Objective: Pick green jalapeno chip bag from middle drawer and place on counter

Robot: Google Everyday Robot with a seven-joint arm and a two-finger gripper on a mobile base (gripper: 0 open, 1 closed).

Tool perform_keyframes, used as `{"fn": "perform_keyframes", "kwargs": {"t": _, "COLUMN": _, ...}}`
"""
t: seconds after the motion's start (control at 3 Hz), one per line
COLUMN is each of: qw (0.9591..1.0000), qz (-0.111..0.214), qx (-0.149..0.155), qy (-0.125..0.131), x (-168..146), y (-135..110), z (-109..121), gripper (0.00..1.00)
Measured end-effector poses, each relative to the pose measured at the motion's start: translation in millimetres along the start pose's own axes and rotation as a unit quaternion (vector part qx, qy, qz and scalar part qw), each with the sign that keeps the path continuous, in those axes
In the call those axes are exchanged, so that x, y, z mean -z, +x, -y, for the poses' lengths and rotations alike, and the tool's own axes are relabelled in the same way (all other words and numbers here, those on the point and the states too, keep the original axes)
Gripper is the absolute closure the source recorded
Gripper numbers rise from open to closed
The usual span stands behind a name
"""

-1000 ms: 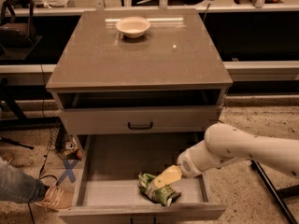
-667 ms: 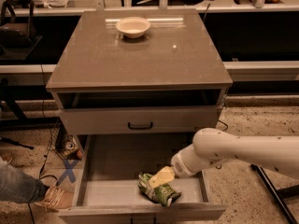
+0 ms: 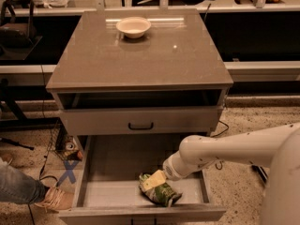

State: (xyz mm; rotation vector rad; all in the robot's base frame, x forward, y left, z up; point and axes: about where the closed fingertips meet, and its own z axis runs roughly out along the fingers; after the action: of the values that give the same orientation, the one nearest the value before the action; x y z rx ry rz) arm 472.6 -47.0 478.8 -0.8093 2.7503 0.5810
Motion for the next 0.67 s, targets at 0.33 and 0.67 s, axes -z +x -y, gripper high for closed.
{"fn": "perform_keyframes", "kwargs": {"t": 0.33, "qw": 0.9999, "qz": -0.006, "qx": -0.016, "qy": 0.000, "x": -20.4, "y": 6.0, "z": 10.7, "gripper": 0.00}}
{"fn": "perform_keyframes", "kwargs": {"t": 0.67, "qw": 0.9993, "qz": -0.015, "qx": -0.034, "qy": -0.002, "x": -36.4, "y": 16.8, "z": 21.9, "gripper": 0.00}}
